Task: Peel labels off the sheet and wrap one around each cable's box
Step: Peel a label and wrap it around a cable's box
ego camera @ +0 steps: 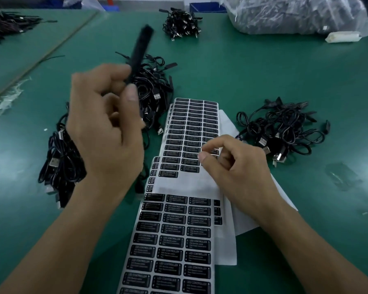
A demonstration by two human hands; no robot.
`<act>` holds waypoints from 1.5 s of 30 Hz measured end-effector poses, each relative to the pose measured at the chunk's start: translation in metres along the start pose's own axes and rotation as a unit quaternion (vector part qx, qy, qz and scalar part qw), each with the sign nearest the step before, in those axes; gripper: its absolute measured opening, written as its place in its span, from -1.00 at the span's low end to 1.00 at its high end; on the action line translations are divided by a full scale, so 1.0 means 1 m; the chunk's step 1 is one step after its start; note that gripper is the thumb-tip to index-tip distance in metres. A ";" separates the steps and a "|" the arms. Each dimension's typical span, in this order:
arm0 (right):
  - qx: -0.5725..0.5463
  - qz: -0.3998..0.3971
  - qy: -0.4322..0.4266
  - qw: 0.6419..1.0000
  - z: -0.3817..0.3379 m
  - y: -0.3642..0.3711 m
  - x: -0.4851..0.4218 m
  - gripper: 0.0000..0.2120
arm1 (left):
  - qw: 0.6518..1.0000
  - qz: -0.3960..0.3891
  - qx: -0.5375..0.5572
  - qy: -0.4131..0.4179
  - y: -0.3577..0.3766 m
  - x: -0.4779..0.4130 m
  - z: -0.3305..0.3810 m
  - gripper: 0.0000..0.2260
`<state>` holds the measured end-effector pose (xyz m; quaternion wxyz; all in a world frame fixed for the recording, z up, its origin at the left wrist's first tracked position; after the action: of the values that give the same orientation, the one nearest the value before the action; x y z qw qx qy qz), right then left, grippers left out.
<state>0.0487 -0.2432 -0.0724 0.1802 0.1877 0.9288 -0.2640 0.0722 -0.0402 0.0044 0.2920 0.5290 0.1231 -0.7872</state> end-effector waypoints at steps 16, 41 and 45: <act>-0.248 0.083 0.093 0.961 -0.005 -0.013 -0.009 -0.91 | 0.927 -0.374 -0.037 0.013 0.036 0.040 0.008 -0.80; 0.156 -0.080 0.080 0.981 0.007 -0.001 0.005 -0.28 | 0.892 -0.404 -0.076 -0.187 0.039 0.073 -0.020 -0.82; 0.157 -0.068 0.078 0.982 0.009 0.001 0.006 -0.28 | 0.900 -0.400 -0.087 -0.152 0.039 0.069 -0.014 -0.87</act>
<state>0.0458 -0.2463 -0.0826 0.0573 0.1704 0.8973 -0.4031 0.0873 -0.0865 -0.0594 0.0126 0.2815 0.3459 -0.8949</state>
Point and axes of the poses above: each hand's wrist, its own x-axis away from the middle knuckle, its own y-axis out of the palm, z = x × y, the point moved 6 cm from there along -x, towards the middle knuckle, and after that the axes turned 15 degrees about z, right-handed, at the moved point
